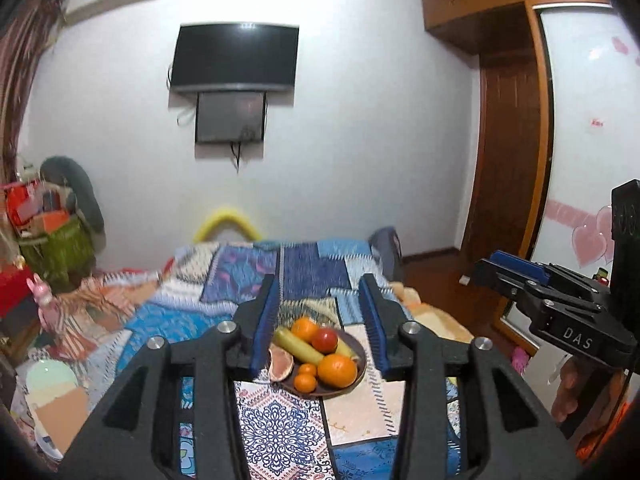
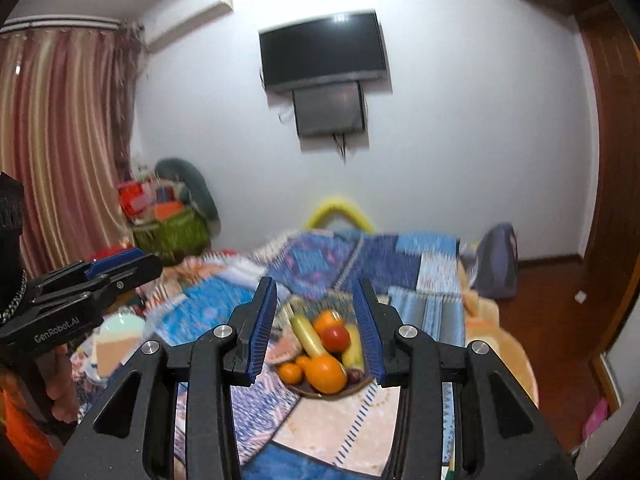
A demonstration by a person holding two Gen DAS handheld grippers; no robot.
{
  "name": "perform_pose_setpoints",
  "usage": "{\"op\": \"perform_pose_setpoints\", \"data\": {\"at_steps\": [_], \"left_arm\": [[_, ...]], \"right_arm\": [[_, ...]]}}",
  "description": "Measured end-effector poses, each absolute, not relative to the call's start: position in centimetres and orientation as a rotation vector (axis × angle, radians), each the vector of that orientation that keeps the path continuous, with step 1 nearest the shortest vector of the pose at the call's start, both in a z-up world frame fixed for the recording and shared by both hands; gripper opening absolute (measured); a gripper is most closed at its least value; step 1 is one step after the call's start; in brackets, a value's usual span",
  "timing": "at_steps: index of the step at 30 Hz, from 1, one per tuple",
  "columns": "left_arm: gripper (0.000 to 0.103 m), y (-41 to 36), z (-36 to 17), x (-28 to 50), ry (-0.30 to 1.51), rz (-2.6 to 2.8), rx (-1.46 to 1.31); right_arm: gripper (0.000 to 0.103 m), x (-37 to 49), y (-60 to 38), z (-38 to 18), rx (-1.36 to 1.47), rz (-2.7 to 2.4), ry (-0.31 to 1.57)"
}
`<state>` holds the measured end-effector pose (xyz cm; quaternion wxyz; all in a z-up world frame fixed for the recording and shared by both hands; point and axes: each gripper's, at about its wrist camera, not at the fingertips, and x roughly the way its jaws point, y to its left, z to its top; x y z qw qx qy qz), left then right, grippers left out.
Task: Organize fruits
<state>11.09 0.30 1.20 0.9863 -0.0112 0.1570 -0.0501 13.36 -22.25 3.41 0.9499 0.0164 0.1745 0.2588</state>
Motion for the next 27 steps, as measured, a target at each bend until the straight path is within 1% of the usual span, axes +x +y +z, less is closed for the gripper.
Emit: {"op": "perform_pose_setpoints", "data": {"at_steps": [1,2,3,4,5,6,7,8,9,10,12,14,15,16,27], "left_arm": [[0.053,0.2,1.5,10.4,0.299,-0.097,-0.017],[0.064,0.2,1.8,9.8,0.282,-0.09,-0.016],[0.069,0.1,2.0,9.2,0.259,-0.081,-0.016],[0.07,0.2,2.1,8.9,0.243,-0.077,-0.014],[0.072,0.1,2.3,8.5,0.234,-0.075,-0.01],[0.075,0.1,2.4,8.2,0.231,-0.075,-0.007],[0.077,0.2,2.4,8.0,0.227,-0.073,-0.005],[0.083,0.2,2.4,7.8,0.22,-0.069,-0.002],[0.088,0.2,2.5,7.6,0.214,-0.065,0.0],[0.091,0.2,2.4,7.4,0.211,-0.062,0.001],[0.098,0.2,2.4,7.3,0.207,-0.058,-0.001],[0.1,0.2,2.3,7.1,0.209,-0.057,-0.005],[0.101,0.2,2.2,7.2,0.21,-0.055,-0.007],[0.101,0.1,2.2,6.6,0.209,-0.055,-0.006],[0.103,0.0,1.9,6.0,0.209,-0.054,0.0]], "right_arm": [[0.044,12.8,-22.3,3.7,0.036,0.524,0.338],[0.046,12.3,-22.3,4.0,0.04,0.521,0.322],[0.052,11.6,-22.3,4.2,0.046,0.518,0.304],[0.056,11.3,-22.3,4.3,0.048,0.515,0.293],[0.058,10.9,-22.2,4.4,0.048,0.51,0.281],[0.063,10.6,-22.2,4.3,0.046,0.502,0.273],[0.071,10.3,-22.1,4.4,0.043,0.49,0.265],[0.074,10.2,-22.0,4.3,0.041,0.474,0.257],[0.081,10.3,-22.0,4.1,0.04,0.457,0.248],[0.085,10.2,-22.0,4.1,0.04,0.446,0.242],[0.088,10.0,-22.0,4.0,0.038,0.427,0.236],[0.095,9.8,-22.0,4.0,0.035,0.409,0.231],[0.102,9.6,-22.0,4.1,0.035,0.399,0.225],[0.103,9.2,-22.2,4.1,0.036,0.39,0.218],[0.103,8.0,-22.3,4.2,0.028,0.381,0.207]]}}
